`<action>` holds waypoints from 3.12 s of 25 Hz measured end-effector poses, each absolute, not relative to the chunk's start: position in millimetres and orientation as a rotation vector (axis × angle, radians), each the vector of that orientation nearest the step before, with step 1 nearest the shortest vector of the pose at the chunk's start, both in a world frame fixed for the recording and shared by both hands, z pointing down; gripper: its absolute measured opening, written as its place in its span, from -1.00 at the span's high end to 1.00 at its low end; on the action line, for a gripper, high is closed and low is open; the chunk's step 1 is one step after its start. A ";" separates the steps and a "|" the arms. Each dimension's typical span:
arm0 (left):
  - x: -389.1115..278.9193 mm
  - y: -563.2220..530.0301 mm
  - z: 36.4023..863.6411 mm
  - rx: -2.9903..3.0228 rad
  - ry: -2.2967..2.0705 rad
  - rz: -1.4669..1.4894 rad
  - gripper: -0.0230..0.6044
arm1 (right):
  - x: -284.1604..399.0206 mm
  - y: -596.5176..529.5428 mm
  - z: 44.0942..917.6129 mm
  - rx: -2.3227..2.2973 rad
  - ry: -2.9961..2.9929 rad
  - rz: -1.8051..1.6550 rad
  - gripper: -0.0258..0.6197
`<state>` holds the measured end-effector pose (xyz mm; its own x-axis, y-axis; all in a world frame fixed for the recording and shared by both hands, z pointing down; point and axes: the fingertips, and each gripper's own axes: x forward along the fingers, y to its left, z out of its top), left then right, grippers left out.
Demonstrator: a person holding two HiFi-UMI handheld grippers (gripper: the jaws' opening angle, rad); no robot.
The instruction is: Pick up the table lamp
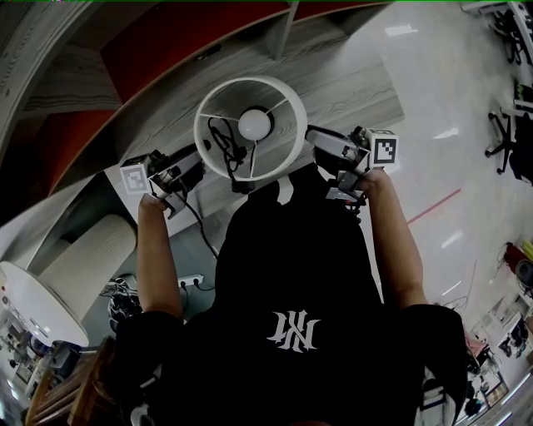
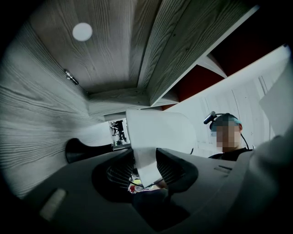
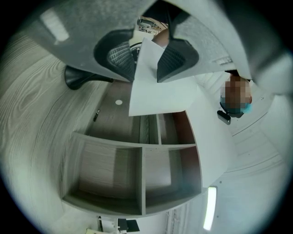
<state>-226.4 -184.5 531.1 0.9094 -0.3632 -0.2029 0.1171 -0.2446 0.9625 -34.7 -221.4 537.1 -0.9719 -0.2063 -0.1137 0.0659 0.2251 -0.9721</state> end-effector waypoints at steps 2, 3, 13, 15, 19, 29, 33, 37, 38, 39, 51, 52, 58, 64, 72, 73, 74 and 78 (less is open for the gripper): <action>-225.9 -183.8 527.8 1.775 -0.185 -0.453 0.45 | -34.2 -222.2 535.8 -0.136 2.284 -1.816 0.44; -225.9 -183.5 526.3 1.782 -0.186 -0.451 0.45 | -33.7 -222.9 535.4 -0.142 2.292 -1.811 0.44; -213.1 -182.6 490.1 1.846 -0.233 -0.487 0.45 | -21.5 -225.4 497.4 -0.105 2.338 -1.742 0.44; -206.2 -182.2 478.1 1.862 -0.241 -0.496 0.44 | -13.2 -229.2 483.6 -0.096 2.348 -1.708 0.44; -193.3 -179.9 449.6 1.905 -0.251 -0.508 0.44 | -3.2 -232.2 454.5 -0.064 2.374 -1.647 0.44; -196.2 -172.4 403.4 1.989 -0.328 -0.495 0.43 | -8.3 -234.1 406.7 -0.019 2.457 -1.539 0.44; -196.8 -173.8 380.1 2.028 -0.357 -0.498 0.43 | -9.4 -236.4 385.0 -0.016 2.470 -1.505 0.44; -197.1 -174.6 365.8 2.042 -0.387 -0.507 0.42 | -9.8 -237.7 367.3 -0.012 2.481 -1.468 0.44; -197.3 -174.6 362.8 2.047 -0.394 -0.504 0.42 | -10.0 -237.4 364.0 -0.012 2.487 -1.461 0.44; -197.5 -174.7 359.3 2.053 -0.401 -0.500 0.42 | -10.0 -237.1 360.9 -0.012 2.496 -1.453 0.44; -194.9 -175.1 321.1 2.098 -0.463 -0.486 0.41 | -6.4 -234.2 327.1 -0.009 2.562 -1.374 0.43; -195.0 -174.9 319.1 2.100 -0.468 -0.485 0.41 | -6.5 -234.2 324.7 -0.009 2.567 -1.367 0.43; -193.1 -174.2 301.9 2.127 -0.504 -0.482 0.40 | -5.0 -232.9 308.5 -0.010 2.614 -1.317 0.43; -192.8 -175.1 289.9 2.165 -0.544 -0.467 0.39 | -5.6 -235.2 288.7 -0.008 2.668 -1.241 0.42; -194.6 -172.6 283.1 2.183 -0.581 -0.464 0.38 | -8.1 -236.2 280.7 0.009 2.681 -1.217 0.42; -194.3 -172.1 282.9 2.184 -0.585 -0.460 0.37 | -8.0 -235.7 280.6 0.011 2.683 -1.214 0.42; -193.9 -171.5 282.8 2.185 -0.589 -0.454 0.37 | -7.6 -235.2 280.5 0.012 2.685 -1.211 0.42; -193.3 -168.8 281.2 2.195 -0.613 -0.429 0.37 | -7.2 -234.0 279.3 0.020 2.695 -1.194 0.42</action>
